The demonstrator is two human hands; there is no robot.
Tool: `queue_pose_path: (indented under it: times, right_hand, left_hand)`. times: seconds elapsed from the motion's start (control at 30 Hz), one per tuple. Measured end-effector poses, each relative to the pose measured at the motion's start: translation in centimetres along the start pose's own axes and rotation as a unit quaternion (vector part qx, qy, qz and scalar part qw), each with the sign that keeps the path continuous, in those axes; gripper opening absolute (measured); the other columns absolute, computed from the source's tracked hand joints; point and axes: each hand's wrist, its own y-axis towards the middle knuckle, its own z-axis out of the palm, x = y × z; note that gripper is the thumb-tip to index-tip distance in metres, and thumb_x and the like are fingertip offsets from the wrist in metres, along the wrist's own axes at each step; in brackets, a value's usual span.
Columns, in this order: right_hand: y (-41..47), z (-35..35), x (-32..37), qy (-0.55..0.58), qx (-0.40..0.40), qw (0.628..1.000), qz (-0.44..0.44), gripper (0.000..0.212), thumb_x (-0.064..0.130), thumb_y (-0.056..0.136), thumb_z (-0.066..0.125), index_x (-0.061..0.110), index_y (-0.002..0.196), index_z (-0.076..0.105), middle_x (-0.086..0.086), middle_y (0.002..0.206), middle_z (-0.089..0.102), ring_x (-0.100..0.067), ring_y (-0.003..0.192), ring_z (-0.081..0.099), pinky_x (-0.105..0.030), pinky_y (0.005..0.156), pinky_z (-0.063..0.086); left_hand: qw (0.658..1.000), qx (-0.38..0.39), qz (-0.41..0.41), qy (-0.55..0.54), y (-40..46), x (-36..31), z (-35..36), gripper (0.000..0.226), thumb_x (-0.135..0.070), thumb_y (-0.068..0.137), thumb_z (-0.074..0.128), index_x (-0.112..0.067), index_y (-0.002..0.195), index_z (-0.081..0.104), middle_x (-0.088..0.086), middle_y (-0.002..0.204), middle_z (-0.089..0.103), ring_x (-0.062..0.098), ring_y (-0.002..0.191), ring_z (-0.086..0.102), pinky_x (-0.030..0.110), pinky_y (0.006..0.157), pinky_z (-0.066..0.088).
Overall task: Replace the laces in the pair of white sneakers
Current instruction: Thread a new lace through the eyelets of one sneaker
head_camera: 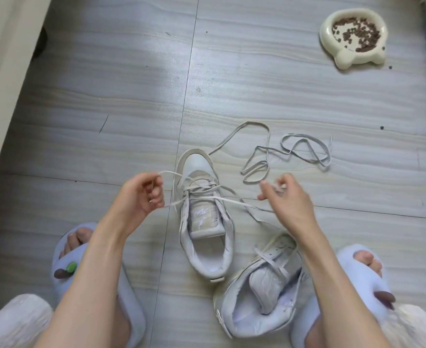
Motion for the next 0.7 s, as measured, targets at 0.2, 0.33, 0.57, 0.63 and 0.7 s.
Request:
queue_pose_path:
  times: [0.2, 0.33, 0.57, 0.63, 0.7]
  right_hand:
    - [-0.9, 0.7, 1.2, 0.015, 0.172, 0.985, -0.019, 0.027, 0.05, 0.08, 0.064, 0.027, 0.066, 0.069, -0.004, 0.076, 0.068, -0.024, 0.078, 0.057, -0.028, 0.072, 0.038]
    - [-0.1, -0.6, 1.1, 0.348, 0.052, 0.935, 0.032, 0.028, 0.019, 0.089, 0.059, 0.018, 0.062, 0.067, -0.002, 0.059, 0.059, -0.016, 0.058, 0.045, -0.023, 0.061, 0.032]
    - [0.6, -1.0, 0.4, 0.724, 0.075, 0.652, 0.212, 0.047, 0.024, 0.096, 0.044, 0.015, 0.05, 0.044, -0.001, 0.049, 0.045, -0.012, 0.043, 0.051, -0.025, 0.059, 0.057]
    - [0.2, -0.2, 0.8, 0.615, 0.077, 0.756, 0.211, 0.043, 0.021, 0.096, 0.043, 0.016, 0.053, 0.039, 0.0, 0.047, 0.033, -0.007, 0.033, 0.027, -0.014, 0.036, 0.031]
    - [-0.3, 0.6, 1.1, 0.324, 0.073, 0.936, 0.115, 0.031, 0.019, 0.094, 0.045, 0.017, 0.063, 0.042, -0.004, 0.054, 0.049, -0.003, 0.039, 0.034, -0.016, 0.041, 0.028]
  left_hand:
    - [0.962, 0.038, 0.007, 0.27, 0.0, 0.3, 0.7, 0.025, -0.029, 0.089, 0.058, -0.01, 0.072, 0.06, -0.005, 0.043, 0.029, 0.011, 0.038, 0.023, 0.019, 0.041, 0.024]
    - [0.982, -0.023, 0.065, 0.174, 0.7, 1.2, 0.5, 0.033, -0.009, 0.082, 0.056, -0.015, 0.051, 0.051, 0.0, 0.052, 0.046, 0.014, 0.053, 0.045, 0.025, 0.059, 0.043]
    - [0.975, 0.036, 0.03, 0.218, 0.3, 2.9, 1.1, 0.022, -0.022, 0.076, 0.062, -0.011, 0.057, 0.061, 0.002, 0.056, 0.048, 0.01, 0.055, 0.046, 0.025, 0.061, 0.037]
    - [0.963, 0.021, 0.043, 0.266, 0.3, 2.7, 1.6, 0.029, -0.027, 0.086, 0.064, -0.014, 0.06, 0.061, 0.001, 0.058, 0.048, 0.01, 0.054, 0.043, 0.023, 0.058, 0.035]
    - [0.959, 0.004, 0.054, 0.277, 0.4, 2.4, 2.3, 0.026, -0.026, 0.088, 0.063, -0.014, 0.065, 0.06, -0.003, 0.058, 0.051, 0.006, 0.053, 0.045, 0.019, 0.056, 0.037]
